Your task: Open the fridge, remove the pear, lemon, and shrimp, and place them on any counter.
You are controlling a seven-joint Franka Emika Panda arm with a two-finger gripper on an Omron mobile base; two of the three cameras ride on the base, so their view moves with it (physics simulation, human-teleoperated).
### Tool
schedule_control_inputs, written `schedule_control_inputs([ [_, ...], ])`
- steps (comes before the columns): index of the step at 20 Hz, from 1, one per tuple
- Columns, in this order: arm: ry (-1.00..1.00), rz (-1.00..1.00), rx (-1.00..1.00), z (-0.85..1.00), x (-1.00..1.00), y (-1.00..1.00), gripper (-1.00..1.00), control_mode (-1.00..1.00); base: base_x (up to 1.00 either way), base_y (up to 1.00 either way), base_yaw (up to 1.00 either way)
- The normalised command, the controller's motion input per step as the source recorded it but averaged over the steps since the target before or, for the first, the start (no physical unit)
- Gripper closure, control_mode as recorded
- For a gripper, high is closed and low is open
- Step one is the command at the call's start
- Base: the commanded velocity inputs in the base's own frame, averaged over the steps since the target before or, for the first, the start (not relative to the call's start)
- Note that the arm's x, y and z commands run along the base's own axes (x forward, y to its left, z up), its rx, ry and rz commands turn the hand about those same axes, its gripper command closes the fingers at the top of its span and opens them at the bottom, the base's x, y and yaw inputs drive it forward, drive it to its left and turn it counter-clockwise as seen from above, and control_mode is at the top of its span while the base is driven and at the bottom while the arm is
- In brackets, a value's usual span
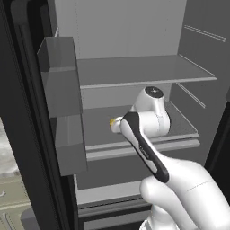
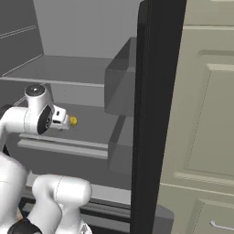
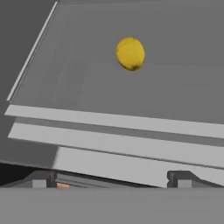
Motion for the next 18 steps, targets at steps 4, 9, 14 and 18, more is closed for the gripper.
schedule_control_inputs([
  [4, 0.08, -0.01, 0.0, -0.21, 0.59, 0.0, -1.0, -1.0, 0.0, 0.0, 0.0],
  [9, 0.03, 0.0, -0.02, -0.31, 0.53, 0.0, -1.0, -1.0, 0.0, 0.0, 0.0],
  [14, 0.0, 0.0, -0.02, -0.37, 0.35, 0.0, -1.0, -1.0, 0.0, 0.0, 0.0],
  [18, 0.0, 0.0, 0.0, -0.22, 0.25, 0.0, -1.0, -1.0, 0.0, 0.0, 0.0],
])
